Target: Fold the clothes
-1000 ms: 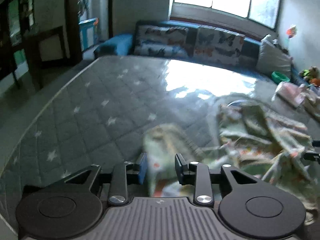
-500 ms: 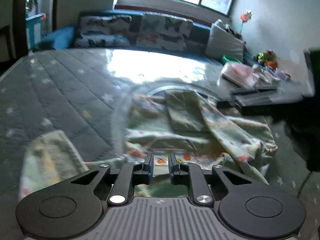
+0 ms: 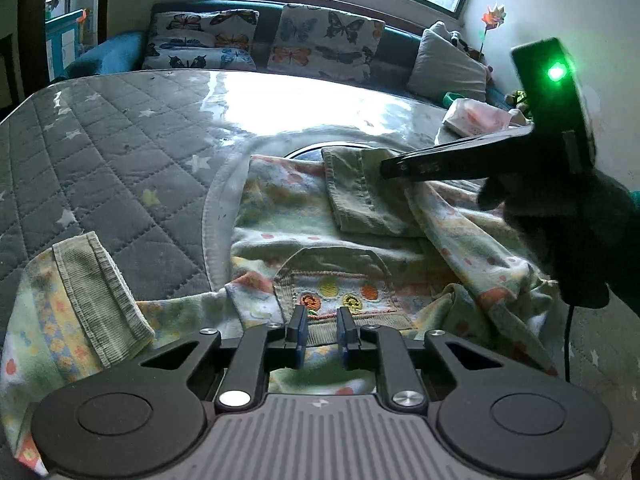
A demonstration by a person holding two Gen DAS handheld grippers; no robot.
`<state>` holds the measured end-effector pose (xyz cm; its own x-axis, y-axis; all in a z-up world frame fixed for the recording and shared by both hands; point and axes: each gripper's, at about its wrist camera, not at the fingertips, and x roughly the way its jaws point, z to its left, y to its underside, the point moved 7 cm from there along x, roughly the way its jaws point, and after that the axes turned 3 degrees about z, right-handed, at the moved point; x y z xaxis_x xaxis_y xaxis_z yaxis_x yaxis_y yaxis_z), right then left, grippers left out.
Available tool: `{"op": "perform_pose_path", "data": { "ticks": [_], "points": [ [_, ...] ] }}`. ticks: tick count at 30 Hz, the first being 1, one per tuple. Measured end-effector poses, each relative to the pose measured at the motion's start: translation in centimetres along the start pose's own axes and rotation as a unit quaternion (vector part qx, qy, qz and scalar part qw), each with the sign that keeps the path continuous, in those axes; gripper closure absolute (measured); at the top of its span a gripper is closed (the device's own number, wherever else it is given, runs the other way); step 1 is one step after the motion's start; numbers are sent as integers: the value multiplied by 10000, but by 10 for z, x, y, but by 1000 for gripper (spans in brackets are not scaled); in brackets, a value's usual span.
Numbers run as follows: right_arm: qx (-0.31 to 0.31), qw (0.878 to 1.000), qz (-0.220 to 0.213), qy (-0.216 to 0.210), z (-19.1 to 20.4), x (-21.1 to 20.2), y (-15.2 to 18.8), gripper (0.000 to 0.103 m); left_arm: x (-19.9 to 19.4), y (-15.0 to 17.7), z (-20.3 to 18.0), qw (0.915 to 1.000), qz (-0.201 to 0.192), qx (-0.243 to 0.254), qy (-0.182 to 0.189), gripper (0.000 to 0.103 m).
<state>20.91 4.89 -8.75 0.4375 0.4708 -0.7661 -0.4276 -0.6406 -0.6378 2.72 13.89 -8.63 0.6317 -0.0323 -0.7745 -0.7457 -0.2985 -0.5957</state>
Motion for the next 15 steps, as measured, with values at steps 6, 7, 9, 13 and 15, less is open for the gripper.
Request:
{"op": "perform_pose_path", "data": {
  "ticks": [6, 7, 9, 13, 15],
  "points": [
    [-161, 9990, -260, 333, -10, -39, 7, 100, 1, -1, 0, 10000, -1, -35, 5, 86],
    [-202, 9984, -306, 421, -13, -48, 10, 100, 1, -1, 1, 10000, 1, -46, 16, 85],
    [-285, 9970, -397, 597, -20, -65, 15, 100, 1, -1, 1, 10000, 1, -50, 28, 85],
    [-426, 9925, -551, 1001, -36, -101, 16, 100, 1, -1, 1, 10000, -7, -17, 29, 85],
    [-390, 9903, -600, 1191, -47, -122, 27, 100, 2, -1, 1, 10000, -6, -8, 31, 85]
  ]
}}
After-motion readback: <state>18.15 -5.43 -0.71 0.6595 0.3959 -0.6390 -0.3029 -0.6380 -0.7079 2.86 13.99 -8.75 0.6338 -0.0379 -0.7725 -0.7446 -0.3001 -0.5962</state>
